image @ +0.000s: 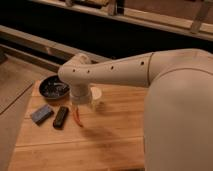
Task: Place the eraser on the white sponge
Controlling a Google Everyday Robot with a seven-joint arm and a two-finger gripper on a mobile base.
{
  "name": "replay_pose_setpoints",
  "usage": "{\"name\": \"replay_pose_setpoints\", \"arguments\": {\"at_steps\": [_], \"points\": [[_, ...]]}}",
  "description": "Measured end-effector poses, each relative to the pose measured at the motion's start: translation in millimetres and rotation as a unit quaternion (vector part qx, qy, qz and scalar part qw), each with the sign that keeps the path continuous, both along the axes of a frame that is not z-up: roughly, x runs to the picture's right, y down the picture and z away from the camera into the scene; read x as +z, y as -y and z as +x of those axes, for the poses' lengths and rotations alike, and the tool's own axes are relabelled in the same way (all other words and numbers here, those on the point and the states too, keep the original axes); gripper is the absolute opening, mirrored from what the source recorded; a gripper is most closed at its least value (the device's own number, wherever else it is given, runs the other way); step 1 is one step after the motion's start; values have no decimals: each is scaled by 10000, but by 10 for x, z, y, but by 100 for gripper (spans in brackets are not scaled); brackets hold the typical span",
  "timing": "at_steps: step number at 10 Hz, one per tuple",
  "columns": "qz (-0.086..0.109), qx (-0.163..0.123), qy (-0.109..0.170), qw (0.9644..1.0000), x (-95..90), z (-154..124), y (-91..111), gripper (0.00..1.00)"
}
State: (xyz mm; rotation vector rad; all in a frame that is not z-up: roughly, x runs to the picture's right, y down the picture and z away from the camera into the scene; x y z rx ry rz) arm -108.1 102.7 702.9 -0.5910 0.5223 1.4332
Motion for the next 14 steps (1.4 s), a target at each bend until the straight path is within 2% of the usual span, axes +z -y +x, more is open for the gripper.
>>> {"name": "replay_pose_setpoints", "arguments": {"at_steps": [10,12,13,14], "points": [[5,25,4,10000,-2,-1,13,65],[91,308,77,9995,52,-62,152,65],[244,647,172,9975,185,-105,406,65],[307,735,240,9965,247,-115,535,65]]}}
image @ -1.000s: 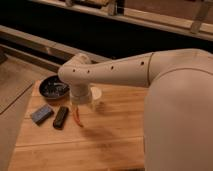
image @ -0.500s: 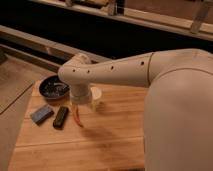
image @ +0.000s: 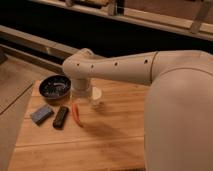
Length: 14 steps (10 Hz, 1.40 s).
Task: Place the eraser on the white sponge
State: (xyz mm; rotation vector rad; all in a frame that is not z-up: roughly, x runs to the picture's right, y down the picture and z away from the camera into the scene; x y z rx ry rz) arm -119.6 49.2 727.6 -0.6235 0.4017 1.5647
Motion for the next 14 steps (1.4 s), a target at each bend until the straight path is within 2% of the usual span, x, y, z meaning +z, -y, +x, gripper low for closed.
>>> {"name": "replay_pose_setpoints", "arguments": {"at_steps": [1,3,5,7,8,9,10,11,14], "points": [[32,-11,62,10000,41,-17,83,65],[72,-321,372,9988,75,-196,232,65],[160,-812,636,9945,19,-442,318,65],[236,-1330,779,9878,-77,-654,343,65],[296,-1490,842,9848,-125,-734,344,65],[369,-1794,1059,9774,-293,-961,247,65],[387,-1993,1178,9721,-391,-1093,145,65],[405,-2098,1300,9682,-468,-1220,74,65],[405,-2120,1232,9686,-445,-1153,89,65]]}}
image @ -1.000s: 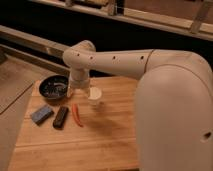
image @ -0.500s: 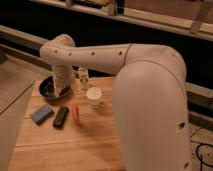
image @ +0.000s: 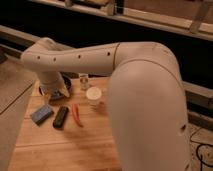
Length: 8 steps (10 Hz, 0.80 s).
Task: Place the eraser on the white sponge
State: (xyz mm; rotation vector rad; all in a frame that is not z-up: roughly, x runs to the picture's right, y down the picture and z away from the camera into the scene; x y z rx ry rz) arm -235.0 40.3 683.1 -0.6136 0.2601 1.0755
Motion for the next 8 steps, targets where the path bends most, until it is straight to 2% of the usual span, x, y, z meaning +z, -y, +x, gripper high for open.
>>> {"name": "replay_pose_setpoints", "arguments": {"at_steps": [1,2,4,6,8], "points": [[-27,14,41,10000,-3,-45,-22,65],[-17,117,21,9999,70,-56,-13,65],[-134,414,-57,9990,293,-224,-103,65],[-248,475,-125,9985,412,-332,-198,65],[-302,451,-306,9981,475,-359,-235,65]]}}
